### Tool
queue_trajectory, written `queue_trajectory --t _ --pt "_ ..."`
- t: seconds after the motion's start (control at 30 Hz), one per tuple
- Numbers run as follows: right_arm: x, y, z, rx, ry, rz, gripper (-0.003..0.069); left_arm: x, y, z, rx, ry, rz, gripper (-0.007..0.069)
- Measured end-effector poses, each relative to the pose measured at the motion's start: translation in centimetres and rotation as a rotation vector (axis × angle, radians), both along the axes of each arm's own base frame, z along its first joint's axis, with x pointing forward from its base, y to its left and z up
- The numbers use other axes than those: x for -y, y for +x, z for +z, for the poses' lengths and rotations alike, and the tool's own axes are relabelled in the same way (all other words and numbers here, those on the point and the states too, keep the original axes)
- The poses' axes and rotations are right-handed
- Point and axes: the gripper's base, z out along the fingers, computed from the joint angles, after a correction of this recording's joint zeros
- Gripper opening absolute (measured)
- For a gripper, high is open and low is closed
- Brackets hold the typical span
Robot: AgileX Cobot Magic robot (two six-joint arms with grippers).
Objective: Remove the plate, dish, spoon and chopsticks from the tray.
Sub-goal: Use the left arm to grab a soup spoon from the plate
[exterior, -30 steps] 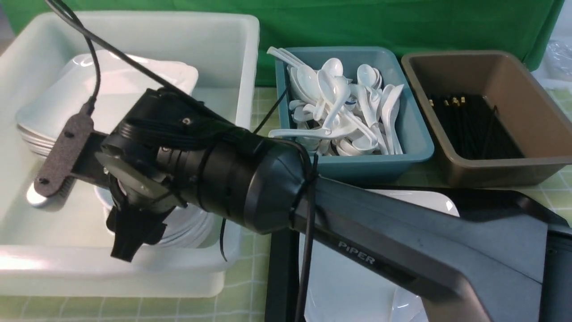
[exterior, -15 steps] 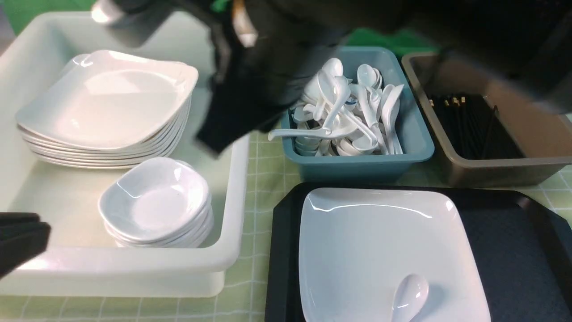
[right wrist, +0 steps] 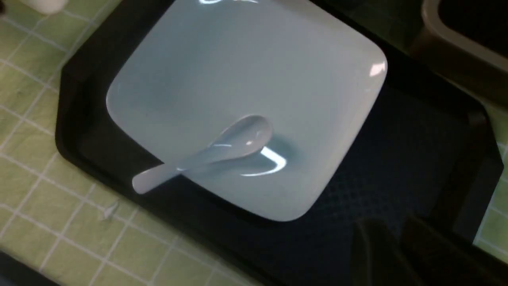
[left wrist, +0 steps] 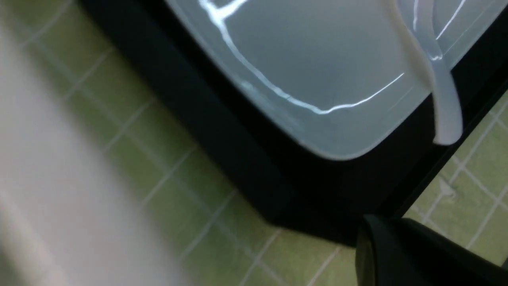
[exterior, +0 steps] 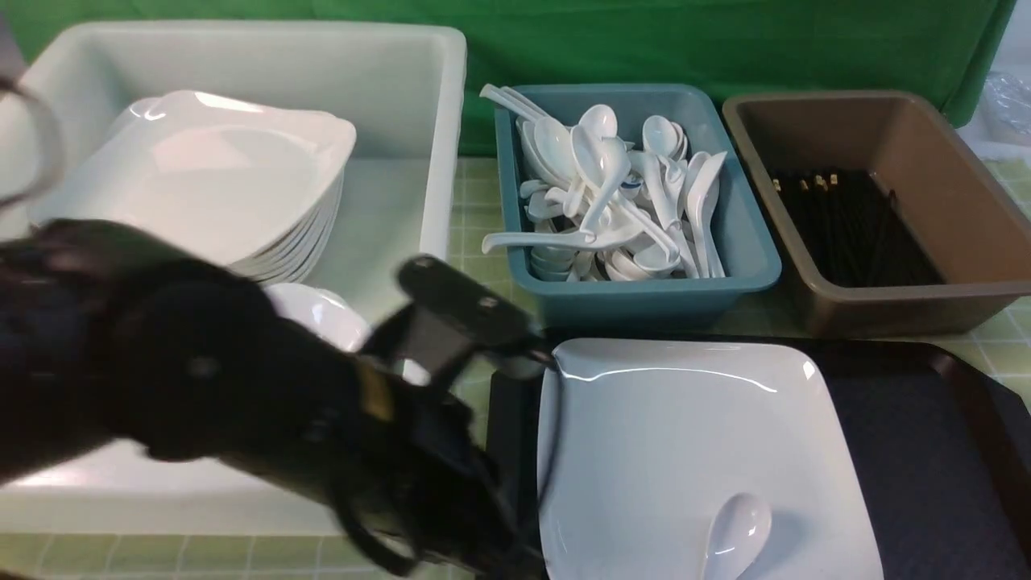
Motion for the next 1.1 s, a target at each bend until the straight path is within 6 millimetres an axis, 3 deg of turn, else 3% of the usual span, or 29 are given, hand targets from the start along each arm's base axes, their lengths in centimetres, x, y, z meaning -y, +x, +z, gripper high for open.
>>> queue_trajectory --t 0.2,0.37,0.4,0.57,0.7,0.87,1.1 --pt "3.6 -2.8 -0.2 0.080 0.113 -0.008 0.0143 9.3 -0.8 -2.5 -0.037 0.091 -0.075 0.0025" --pt "4.5 -3.5 0.0 0.112 0.129 0.009 0.0144 12.8 0.5 -3.7 -0.066 0.089 -0.054 0.0120" --pt "4.5 -3.5 0.0 0.116 0.126 0.015 0.0144 13.7 1.0 -4.4 -0.077 0.107 -0.040 0.0181" --pt "4.5 -3.5 0.0 0.124 0.107 0.036 0.0147 14.6 1.9 -6.7 -0.091 0.180 -0.004 0.0379" --pt "4.5 -3.5 0.0 0.126 0.104 0.039 0.0152 14.8 2.4 -8.1 -0.070 0.224 0.000 0.0454" --pt "4.5 -3.5 0.0 0.126 0.103 0.040 0.0162 14.9 2.9 -8.4 -0.013 0.227 0.000 0.0417" --pt "4.5 -3.5 0.0 0.126 0.104 0.040 0.0165 15.0 3.0 -9.5 -0.019 0.250 -0.006 0.0255"
